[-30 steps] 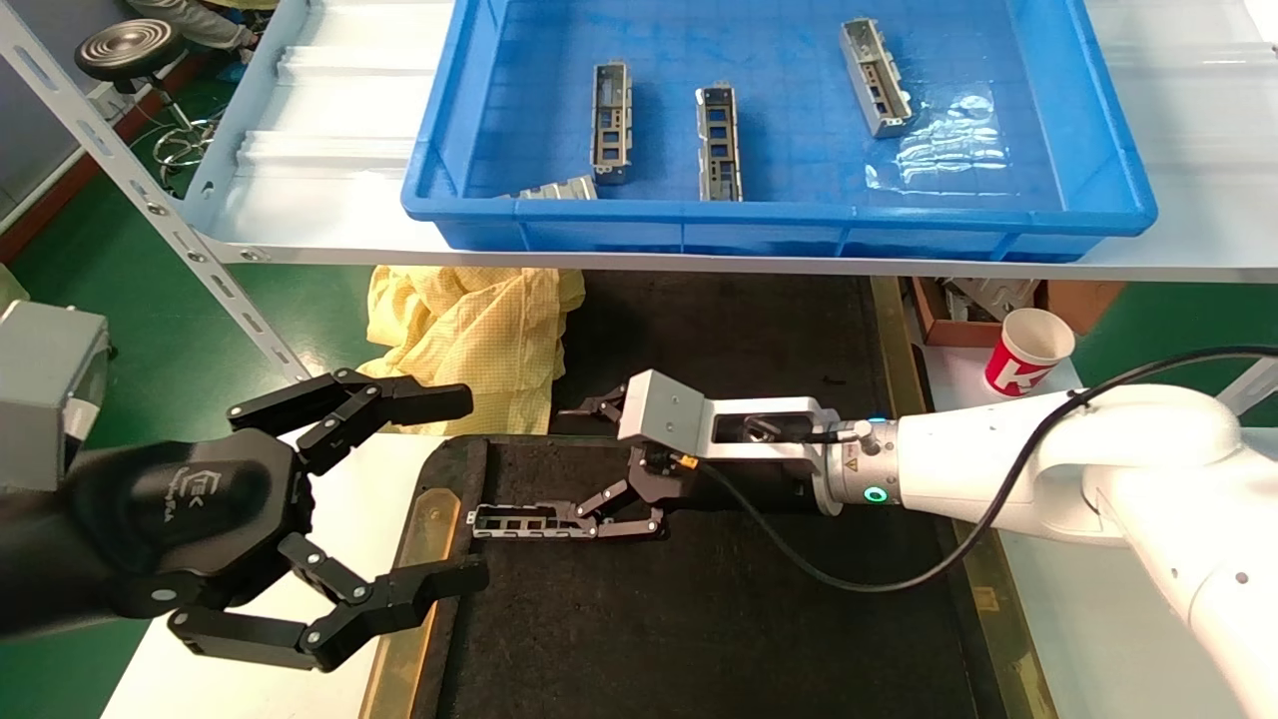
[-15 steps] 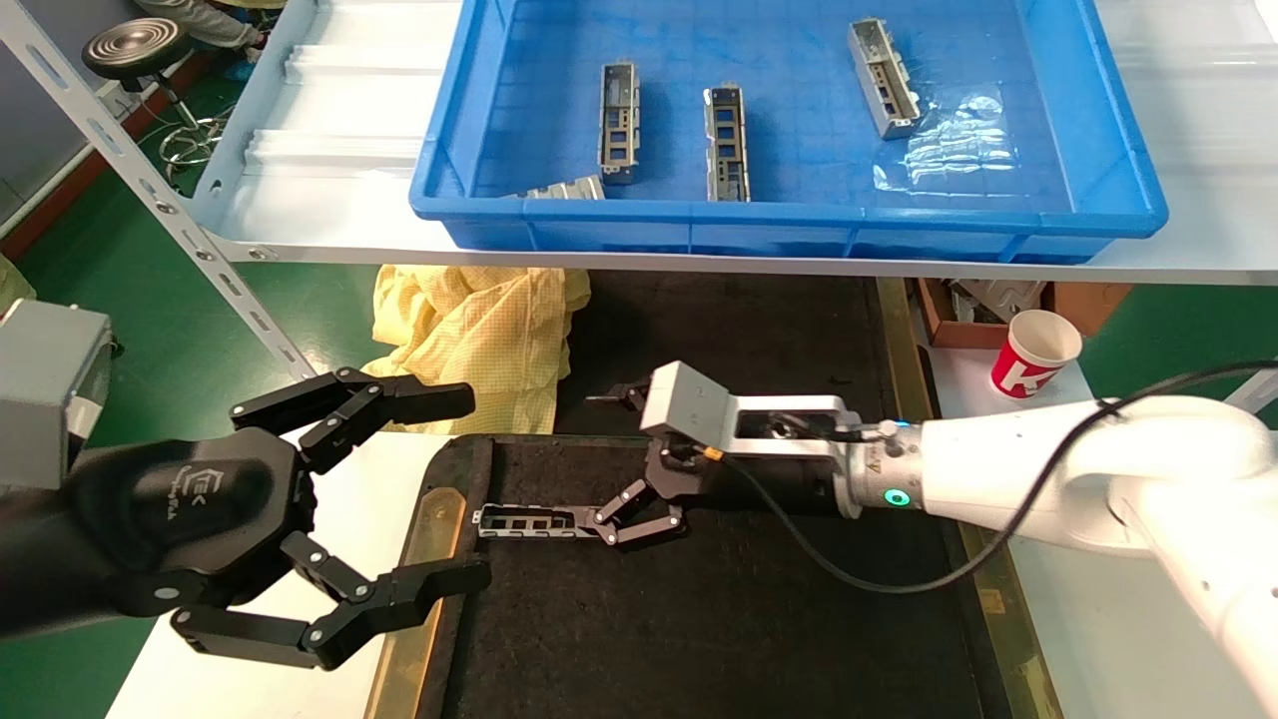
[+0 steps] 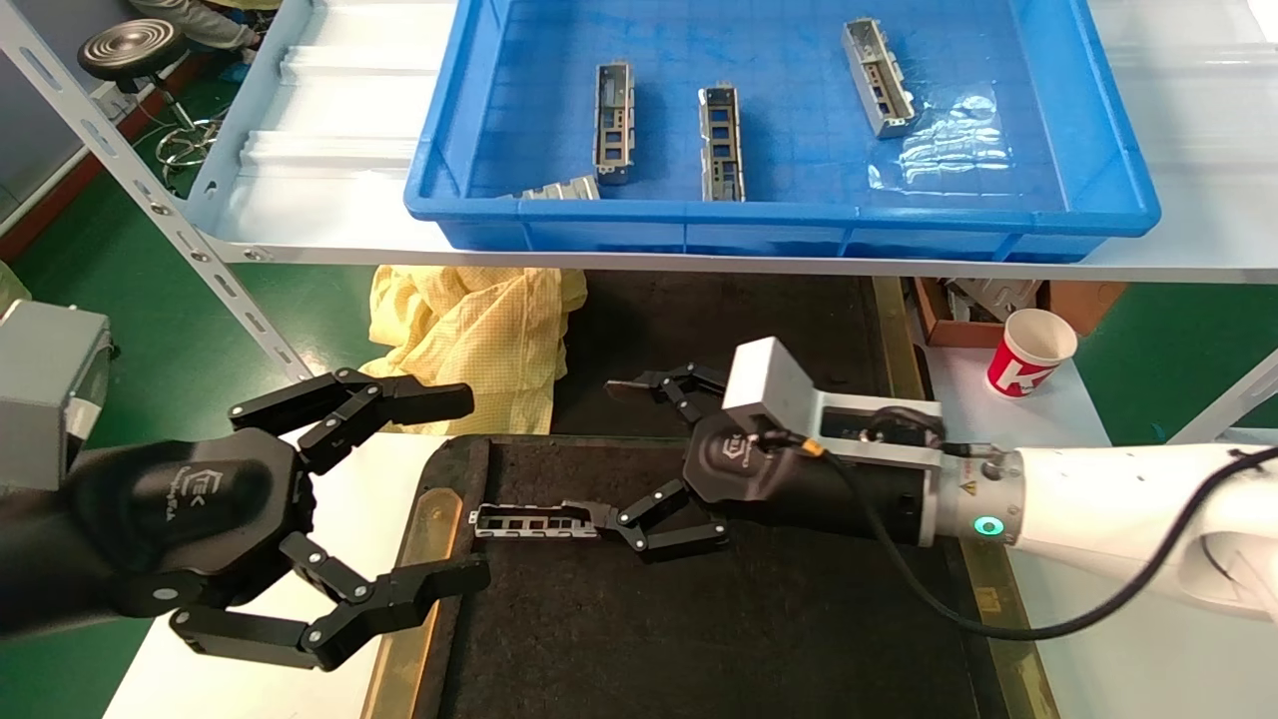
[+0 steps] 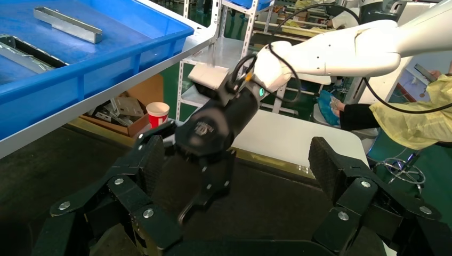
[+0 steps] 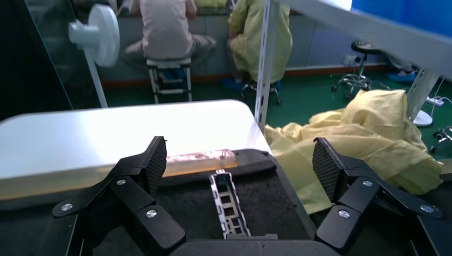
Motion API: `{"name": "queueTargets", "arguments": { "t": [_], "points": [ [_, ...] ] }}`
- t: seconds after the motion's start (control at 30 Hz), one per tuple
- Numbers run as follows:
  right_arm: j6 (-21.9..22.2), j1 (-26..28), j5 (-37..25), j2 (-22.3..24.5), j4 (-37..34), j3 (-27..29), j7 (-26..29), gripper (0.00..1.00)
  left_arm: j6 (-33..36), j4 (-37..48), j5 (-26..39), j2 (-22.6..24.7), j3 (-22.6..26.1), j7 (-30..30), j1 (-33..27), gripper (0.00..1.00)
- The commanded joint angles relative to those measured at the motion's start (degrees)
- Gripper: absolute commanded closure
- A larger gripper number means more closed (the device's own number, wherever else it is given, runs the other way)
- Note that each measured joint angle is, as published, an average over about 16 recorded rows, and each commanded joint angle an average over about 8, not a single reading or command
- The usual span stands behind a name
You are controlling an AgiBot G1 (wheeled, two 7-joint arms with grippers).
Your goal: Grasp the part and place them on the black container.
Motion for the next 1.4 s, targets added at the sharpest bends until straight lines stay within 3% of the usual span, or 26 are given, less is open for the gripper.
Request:
{"name": "queueTargets", "arguments": {
  "t": [0.03,1.4],
  "points": [
    [-0.57,-0.96,0.02,1.34,1.91,1.58,1.38,0.00,0.00,0.00,0.00,0.00,0.00,0.00,0.00,0.00],
    [-11.87,-20.01,0.50,27.92,39.90,32.85,28.44,0.00,-0.01,0.01,0.00,0.00,0.00,0.00,0.01,0.00]
  ]
}}
